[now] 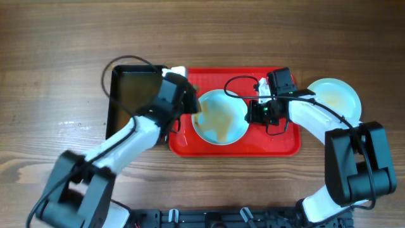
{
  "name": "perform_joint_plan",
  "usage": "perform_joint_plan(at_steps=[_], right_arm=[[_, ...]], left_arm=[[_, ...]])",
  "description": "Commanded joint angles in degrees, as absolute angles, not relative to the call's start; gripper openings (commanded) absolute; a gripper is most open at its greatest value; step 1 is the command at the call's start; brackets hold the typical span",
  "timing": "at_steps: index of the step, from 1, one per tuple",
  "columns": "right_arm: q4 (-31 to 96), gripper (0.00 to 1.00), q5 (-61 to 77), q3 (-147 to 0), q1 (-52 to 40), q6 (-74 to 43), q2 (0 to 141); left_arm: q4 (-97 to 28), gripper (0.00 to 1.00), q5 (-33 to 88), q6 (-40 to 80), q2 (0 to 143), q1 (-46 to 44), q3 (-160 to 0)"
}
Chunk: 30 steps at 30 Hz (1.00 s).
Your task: Clean dirty plates on tray and stack at the side
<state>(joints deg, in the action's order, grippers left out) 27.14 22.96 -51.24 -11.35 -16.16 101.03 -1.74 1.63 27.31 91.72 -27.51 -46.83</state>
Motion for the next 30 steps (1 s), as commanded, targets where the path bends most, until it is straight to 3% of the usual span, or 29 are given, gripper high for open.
perform_joint_plan(at_steps=[1,7,11,16,22,23,24,25,30], right_arm=[[28.0,0.04,19.1,-50.5,-11.1,-15.1,102.4],[28.0,0.05,19.1,-50.5,-11.1,-15.0,102.4],[27.9,0.04,19.0,-50.5,-11.1,-15.0,102.4],[27.9,0.04,19.1,-50.5,-11.1,-15.0,102.4],[27.9,0.04,19.1,-50.5,-11.1,-15.0,102.4],[27.9,0.05,19.1,-50.5,-11.1,-15.0,102.4],[27.9,0.05,19.1,-50.5,-11.1,-15.0,102.4],[27.9,0.04,19.1,-50.5,-11.1,-15.0,102.4],[27.9,0.04,19.1,-50.5,-11.1,-15.1,102.4]], left_arm=[[-1.3,0.04,-3.2,27.2,86.3,-27.1,-46.9],[-7.4,0.04,-12.2,21.9,79.9,-26.6,-46.9],[-18.1,0.04,-14.0,19.7,79.6,-20.4,-46.9],[-23.0,0.04,-1.2,13.4,84.4,-12.0,-46.9],[-23.0,0.04,3.3,11.2,95.0,-11.8,-46.9],[-23.0,0.18,4.1,9.5,96.4,-11.8,-46.9],[-23.0,0.48,3.5,8.3,97.2,-11.7,-46.9],[-22.7,0.57,1.0,7.7,97.3,-11.7,-46.9],[-17.3,0.6,-2.0,7.7,97.3,-11.8,-46.9]])
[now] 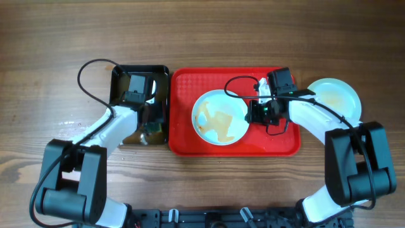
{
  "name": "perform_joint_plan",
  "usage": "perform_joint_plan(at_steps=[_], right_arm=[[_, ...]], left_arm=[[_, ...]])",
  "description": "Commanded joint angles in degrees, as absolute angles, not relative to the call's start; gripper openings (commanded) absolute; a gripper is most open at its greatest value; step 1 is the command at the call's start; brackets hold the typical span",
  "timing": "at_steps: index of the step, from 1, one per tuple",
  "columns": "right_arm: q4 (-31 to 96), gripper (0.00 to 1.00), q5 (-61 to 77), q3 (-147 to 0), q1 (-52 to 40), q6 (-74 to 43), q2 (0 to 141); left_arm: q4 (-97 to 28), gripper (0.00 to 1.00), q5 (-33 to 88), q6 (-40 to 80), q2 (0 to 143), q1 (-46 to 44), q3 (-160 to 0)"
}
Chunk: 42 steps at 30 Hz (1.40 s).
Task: Clean dirty plates on tray and stack at the side
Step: 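Dip the sponge into the black tray with the left gripper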
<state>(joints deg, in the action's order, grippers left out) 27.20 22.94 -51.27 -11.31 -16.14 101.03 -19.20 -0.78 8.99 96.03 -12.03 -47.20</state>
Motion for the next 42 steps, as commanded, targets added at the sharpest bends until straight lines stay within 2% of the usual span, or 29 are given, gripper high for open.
perform_joint_plan(at_steps=[1,4,7,8,10,11,16,17,18,19,21,23,27,28,31,32,33,34,37,38,39,40,42], right_arm=[[27.9,0.04,19.1,-50.5,-11.1,-15.1,102.4],[27.9,0.04,19.1,-50.5,-11.1,-15.1,102.4],[27.9,0.04,19.1,-50.5,-11.1,-15.1,102.4],[27.9,0.04,19.1,-50.5,-11.1,-15.1,102.4],[27.9,0.05,19.1,-50.5,-11.1,-15.0,102.4],[27.9,0.04,19.1,-50.5,-11.1,-15.1,102.4],[27.9,0.04,19.1,-50.5,-11.1,-15.1,102.4],[27.9,0.04,19.1,-50.5,-11.1,-15.1,102.4],[27.9,0.05,19.1,-50.5,-11.1,-15.1,102.4],[27.9,0.04,19.1,-50.5,-11.1,-15.1,102.4],[27.9,0.05,19.1,-50.5,-11.1,-15.1,102.4],[27.9,0.04,19.1,-50.5,-11.1,-15.1,102.4],[27.9,0.04,19.1,-50.5,-11.1,-15.1,102.4],[27.9,0.05,19.1,-50.5,-11.1,-15.1,102.4],[27.9,0.04,19.1,-50.5,-11.1,-15.1,102.4],[28.0,0.05,19.1,-50.5,-11.1,-15.1,102.4],[28.0,0.05,19.1,-50.5,-11.1,-15.1,102.4],[28.1,0.05,19.1,-50.5,-11.1,-15.1,102.4],[28.1,0.05,19.1,-50.5,-11.1,-15.1,102.4],[28.1,0.04,19.1,-50.5,-11.1,-15.0,102.4],[28.2,0.05,19.1,-50.5,-11.1,-15.1,102.4],[28.2,0.04,19.1,-50.5,-11.1,-15.1,102.4],[28.2,0.05,19.1,-50.5,-11.1,-15.1,102.4]], left_arm=[[-16.9,0.6,-2.0,7.7,97.4,-11.8,-46.9],[-16.7,0.6,-1.9,7.9,97.5,-11.8,-46.9],[-17.4,0.54,2.0,7.9,97.5,-11.8,-46.9],[-17.4,0.46,2.0,7.9,97.5,-11.8,-46.9],[-17.5,0.13,2.0,7.9,97.5,-11.8,-46.9],[-17.5,0.04,2.0,7.9,97.5,-11.8,-46.9],[-16.5,0.04,1.0,7.9,95.9,-11.2,-48.2],[-16.7,0.14,0.5,7.9,95.4,-11.0,-48.8],[-16.9,0.33,0.6,7.9,94.9,-11.1,-49.1],[-19.3,0.39,0.9,10.1,94.8,-11.1,-49.1],[-28.6,0.4,6.0,10.9,94.8,-11.1,-49.1],[-32.8,0.41,6.9,10.9,94.8,-11.1,-49.1],[-36.5,0.5,7.0,10.9,94.8,-11.1,-49.1],[-36.4,0.5,7.0,10.9,94.8,-11.1,-49.1],[-33.2,0.35,7.0,10.9,94.8,-11.1,-49.1],[-31.8,0.25,7.0,10.9,94.8,-11.1,-49.1],[-30.6,0.09,7.0,10.9,94.8,-11.1,-49.1],[-29.1,0.04,7.0,10.9,94.8,-11.1,-49.1],[-23.8,0.04,3.7,10.9,94.8,-11.1,-49.1],[-22.6,0.07,1.8,10.9,94.8,-11.1,-49.2],[-21.8,0.27,1.4,10.9,94.8,-11.1,-49.2],[-21.6,0.4,1.5,10.9,94.8,-11.1,-49.2],[-23.4,0.46,2.2,10.9,94.8,-11.1,-49.2]])
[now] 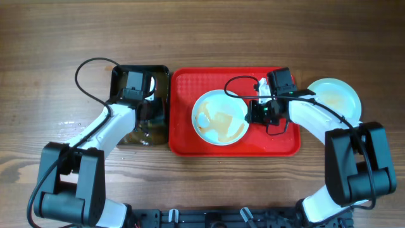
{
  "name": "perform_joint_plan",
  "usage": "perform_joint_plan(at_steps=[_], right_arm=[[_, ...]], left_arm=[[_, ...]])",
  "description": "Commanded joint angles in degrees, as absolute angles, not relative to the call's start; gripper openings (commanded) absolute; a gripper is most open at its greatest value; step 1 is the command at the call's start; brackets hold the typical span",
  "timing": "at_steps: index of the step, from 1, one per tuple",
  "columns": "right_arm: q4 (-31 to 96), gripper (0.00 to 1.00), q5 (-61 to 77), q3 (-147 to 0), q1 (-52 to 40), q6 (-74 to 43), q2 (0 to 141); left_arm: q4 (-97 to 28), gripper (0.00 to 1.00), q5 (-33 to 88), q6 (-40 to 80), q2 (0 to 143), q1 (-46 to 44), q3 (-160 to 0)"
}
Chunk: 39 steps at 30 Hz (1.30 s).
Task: Clean dirty plates on tray and stack at the side
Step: 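Dip the sponge into the black tray with the left gripper, then lift the last plate with the right gripper and stack it on the pile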
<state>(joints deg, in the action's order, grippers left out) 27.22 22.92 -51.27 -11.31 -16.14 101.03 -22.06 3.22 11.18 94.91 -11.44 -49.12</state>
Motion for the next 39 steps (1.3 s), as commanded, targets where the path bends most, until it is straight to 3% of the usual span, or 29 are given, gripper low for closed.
perform_joint_plan(at_steps=[1,9,10,12,13,19,20,21,24,29,39], right_arm=[[28.2,0.05,19.1,-50.5,-11.1,-15.1,102.4],[28.1,0.05,19.1,-50.5,-11.1,-15.1,102.4],[28.1,0.04,19.1,-50.5,-11.1,-15.1,102.4],[28.2,0.05,19.1,-50.5,-11.1,-15.1,102.4],[28.1,0.05,19.1,-50.5,-11.1,-15.1,102.4],[27.9,0.05,19.1,-50.5,-11.1,-15.1,102.4],[27.7,0.04,19.3,-50.5,-11.1,-15.0,102.4],[27.6,0.04,19.2,-50.5,-11.1,-15.0,102.4],[26.6,0.04,19.2,-50.9,-11.1,-15.0,102.3],[26.9,0.04,17.6,-52.7,-11.1,-14.5,98.9],[29.9,0.04,1.7,-52.7,-11.1,-7.4,82.2]], left_arm=[[-25.4,0.47,2.8,10.9,94.8,-11.1,-49.2],[-34.5,0.47,8.5,10.9,94.8,-11.1,-49.0],[-34.3,0.4,8.4,10.9,94.8,-11.1,-49.0],[-33.7,0.11,7.8,10.9,94.8,-11.1,-49.0],[-33.4,0.04,7.4,10.9,94.8,-11.1,-49.0],[-33.0,0.04,2.0,10.9,94.8,-11.1,-51.6],[-33.0,0.1,1.7,10.9,94.8,-11.1,-52.8],[-33.1,0.28,1.8,10.9,94.8,-11.1,-53.8],[-33.6,0.45,1.9,10.9,94.8,-11.1,-54.9],[-39.2,0.52,1.9,10.9,94.8,-11.1,-54.9],[-41.0,0.64,1.9,10.9,94.8,-11.1,-54.9]])
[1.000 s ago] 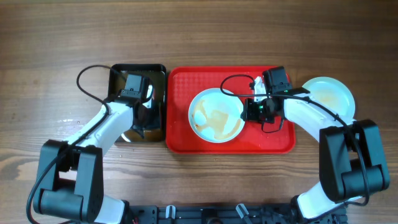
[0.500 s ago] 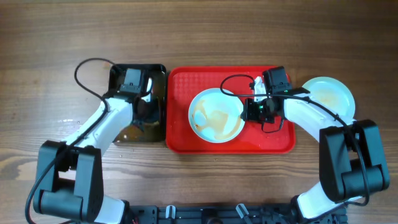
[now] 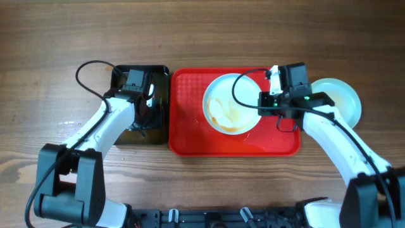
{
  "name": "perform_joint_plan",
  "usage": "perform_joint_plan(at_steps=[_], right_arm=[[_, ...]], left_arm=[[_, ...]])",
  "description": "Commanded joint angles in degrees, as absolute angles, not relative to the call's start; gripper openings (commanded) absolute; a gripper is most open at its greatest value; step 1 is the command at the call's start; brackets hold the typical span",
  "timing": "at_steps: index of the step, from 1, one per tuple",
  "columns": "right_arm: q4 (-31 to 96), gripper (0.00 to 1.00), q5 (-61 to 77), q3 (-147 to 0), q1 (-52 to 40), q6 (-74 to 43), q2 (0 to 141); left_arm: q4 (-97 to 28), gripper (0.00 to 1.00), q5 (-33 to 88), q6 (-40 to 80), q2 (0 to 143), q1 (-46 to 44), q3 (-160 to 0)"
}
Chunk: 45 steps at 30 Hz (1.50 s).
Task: Clean dirty plates on tray and stack at the side
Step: 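Lift the last plate with the right gripper and stack it on the pile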
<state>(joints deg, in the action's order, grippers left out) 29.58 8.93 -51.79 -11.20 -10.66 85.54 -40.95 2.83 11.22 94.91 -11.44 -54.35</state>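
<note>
A white plate [image 3: 231,113] smeared with brown residue sits over the far right part of the red tray [image 3: 190,136] and looks raised and tilted. My right gripper [image 3: 262,104] is shut on its right rim. A second white plate [image 3: 342,98] lies on the table right of the tray, partly hidden by my right arm. My left gripper [image 3: 144,114] reaches down into the black tub [image 3: 120,76] left of the tray. Its fingers are lost against the dark inside, so its state is not visible.
The black tub stands against the tray's left edge, with brownish liquid at its near end. Cables loop above both wrists. Bare wooden table [image 3: 50,38] surrounds the tray on all sides.
My right gripper has moved back and to the right with the dirty plate, which now looks larger and sits farther right on the tray. The left gripper has stayed in the black tub.
First my left gripper was at the dirty plate's left rim and the right gripper at its right rim. Then the left gripper was over in the black tub and stayed there. Now the right gripper has shifted the plate toward the tray's far right.
</note>
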Motion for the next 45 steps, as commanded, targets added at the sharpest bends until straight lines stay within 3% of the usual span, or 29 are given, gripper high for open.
perform_joint_plan(at_steps=[1,9,20,25,27,35,39,45], right_arm=[[30.1,0.04,-0.8,-52.7,-11.1,-7.4,81.0],[30.1,0.04,-28.2,-52.7,-25.3,6.6,76.8],[12.4,0.04,-50.7,-52.7,-42.3,27.9,76.8],[10.9,0.04,-53.2,-52.7,-42.6,27.6,76.8],[11.6,0.04,-53.0,-52.7,-41.6,20.4,76.8],[25.7,0.04,-30.1,-52.6,-19.2,-17.7,76.8],[29.4,0.05,-16.1,-52.5,-2.3,-26.5,76.8],[31.0,0.04,-4.3,-50.5,19.0,-28.7,77.5]], left_arm=[[-40.9,0.64,1.9,10.9,94.8,-11.1,-54.9],[-40.5,0.69,1.9,10.9,94.8,-11.1,-54.9],[-40.5,0.72,1.9,10.9,94.8,-11.1,-54.9],[-40.5,0.72,1.9,10.9,94.8,-11.1,-54.9],[-40.4,0.72,1.9,10.9,94.8,-11.1,-54.9],[-40.3,0.73,1.9,10.9,94.8,-11.1,-54.9],[-40.3,0.73,1.9,10.9,94.8,-11.1,-54.9],[-40.3,0.73,1.9,10.9,94.8,-11.1,-54.9]])
